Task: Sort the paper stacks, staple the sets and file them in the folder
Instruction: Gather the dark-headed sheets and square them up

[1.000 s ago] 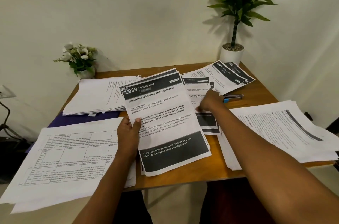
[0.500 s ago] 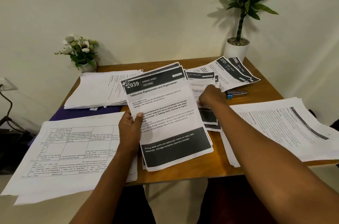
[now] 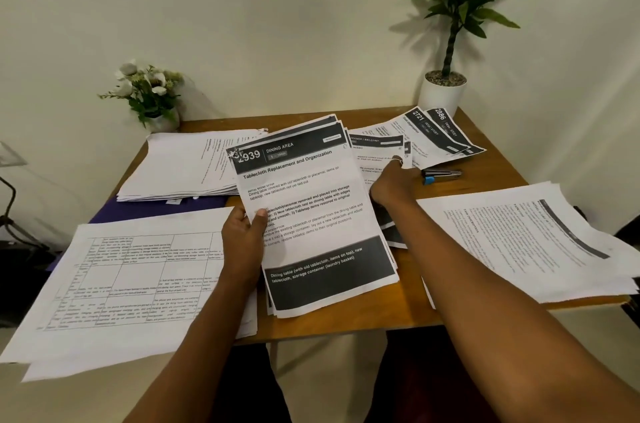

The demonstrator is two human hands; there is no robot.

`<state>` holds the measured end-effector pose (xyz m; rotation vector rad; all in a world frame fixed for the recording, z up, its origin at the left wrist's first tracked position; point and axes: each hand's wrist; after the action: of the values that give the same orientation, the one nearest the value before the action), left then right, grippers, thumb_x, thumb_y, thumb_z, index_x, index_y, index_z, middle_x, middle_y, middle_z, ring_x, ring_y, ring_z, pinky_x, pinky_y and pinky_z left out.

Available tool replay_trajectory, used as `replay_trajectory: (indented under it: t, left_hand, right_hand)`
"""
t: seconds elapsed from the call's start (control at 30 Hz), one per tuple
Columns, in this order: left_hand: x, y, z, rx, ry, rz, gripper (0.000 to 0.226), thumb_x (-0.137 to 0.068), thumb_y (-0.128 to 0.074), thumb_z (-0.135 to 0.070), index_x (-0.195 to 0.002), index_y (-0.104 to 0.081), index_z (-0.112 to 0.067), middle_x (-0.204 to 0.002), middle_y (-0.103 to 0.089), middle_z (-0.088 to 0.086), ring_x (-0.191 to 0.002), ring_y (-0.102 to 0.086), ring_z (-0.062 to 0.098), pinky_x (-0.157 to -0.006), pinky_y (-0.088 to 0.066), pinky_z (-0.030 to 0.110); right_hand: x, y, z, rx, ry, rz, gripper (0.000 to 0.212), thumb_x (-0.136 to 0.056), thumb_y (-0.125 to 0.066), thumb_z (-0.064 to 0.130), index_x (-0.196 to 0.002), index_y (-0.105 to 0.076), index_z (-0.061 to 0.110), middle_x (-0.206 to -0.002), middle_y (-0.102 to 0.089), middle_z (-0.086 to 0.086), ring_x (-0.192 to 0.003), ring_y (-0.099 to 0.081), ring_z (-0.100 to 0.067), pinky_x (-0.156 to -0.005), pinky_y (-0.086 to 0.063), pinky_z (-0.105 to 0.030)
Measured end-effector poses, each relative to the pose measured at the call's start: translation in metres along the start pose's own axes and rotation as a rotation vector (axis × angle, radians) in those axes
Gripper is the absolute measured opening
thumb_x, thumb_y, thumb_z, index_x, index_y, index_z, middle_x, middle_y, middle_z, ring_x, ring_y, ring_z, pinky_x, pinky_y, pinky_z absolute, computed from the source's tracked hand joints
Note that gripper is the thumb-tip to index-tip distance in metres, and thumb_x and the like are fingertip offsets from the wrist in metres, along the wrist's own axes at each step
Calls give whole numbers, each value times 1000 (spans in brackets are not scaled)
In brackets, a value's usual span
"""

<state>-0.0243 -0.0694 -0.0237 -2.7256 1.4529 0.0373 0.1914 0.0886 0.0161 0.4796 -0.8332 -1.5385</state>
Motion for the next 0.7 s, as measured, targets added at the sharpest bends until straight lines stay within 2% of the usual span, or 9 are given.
replay_trajectory:
  t: [0.07,0.1,0.13,0.23,0.33,0.43,0.5,0.6,0.7]
  left_hand:
    - [-1,1,2,-11,-8,-7,19,-102,-58,-17,-119,-61,-25,-111,-71,-13,-95,-74,9,-65,-59,20]
    - [-1,1,2,-9,-8,-8,20,-102,-58,-17,-122,-61,-22,-113,-72,-10,-95,-74,11,-66,-59,21]
    - [-1,1,3,-5,-7,-9,21,-102,-59,-17,-122,-61,-20,-113,-72,-9,-96,-74,12,-66,-59,22]
    - [-1,1,3,14,7,-3,20,-102,-59,-18,-121,-61,-21,-113,-72,-8,-95,-74,13,-66,-60,23]
    - [0,0,1,51,41,2,17,-102,-58,-19,-118,-62,-24,-111,-73,-7,-92,-75,14,-65,-60,24]
    - [1,-1,-2,101,84,-10,17,-102,-57,-19,-118,-63,-23,-106,-75,-7,-87,-76,14,-62,-60,24]
    - [1,-2,-4,135,106,-28,17,-103,-57,-19,-118,-63,-23,-102,-76,-8,-83,-76,14,-60,-59,23]
    - [0,-3,-6,174,144,-45,16,-103,-56,-19,-117,-65,-23,-101,-77,-5,-81,-76,16,-59,-59,25]
    - [0,-5,-7,207,163,-47,15,-103,-56,-19,-110,-66,-27,-97,-78,-6,-81,-76,16,-59,-59,26]
  right_hand:
    - [2,0,0,-145,25,-19,80,-93,-62,0,-158,-18,14,-142,-48,-14,-126,-54,-32,-95,-49,-38]
    - [1,2,-1,-216,14,-25,85,-92,-65,-2,-160,-17,15,-136,-55,-7,-121,-57,-28,-92,-51,-38]
    - [1,6,-2,-295,-17,-14,84,-89,-68,-3,-158,-22,14,-130,-58,-1,-118,-59,-25,-90,-52,-37]
    - [-6,22,-9,-412,-36,69,48,-87,-77,6,-130,-59,13,-127,-68,-6,-111,-65,-28,-86,-56,-35]
    - [-10,33,-18,-549,30,136,24,-93,-72,14,-116,-68,18,-117,-74,-5,-101,-70,-25,-92,-59,-44]
    - [-10,43,-25,-535,143,203,10,-98,-66,20,-103,-67,28,-107,-75,4,-100,-71,-21,-92,-59,-44]
    - [-3,48,-27,-512,209,268,12,-99,-64,21,-110,-67,26,-111,-74,6,-103,-70,-19,-93,-57,-42]
    - [8,50,-30,-498,251,354,27,-100,-63,21,-127,-64,18,-120,-72,5,-109,-68,-18,-96,-56,-40]
    - [17,50,-34,-479,302,442,29,-100,-63,22,-129,-64,21,-124,-72,6,-114,-67,-18,-97,-54,-39]
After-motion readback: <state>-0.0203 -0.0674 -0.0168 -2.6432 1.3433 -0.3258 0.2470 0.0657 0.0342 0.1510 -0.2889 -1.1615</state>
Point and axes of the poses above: each hand's wrist, its own x-axis away from the middle knuckle, its own y-axis out of the back of the hand, z = x × y
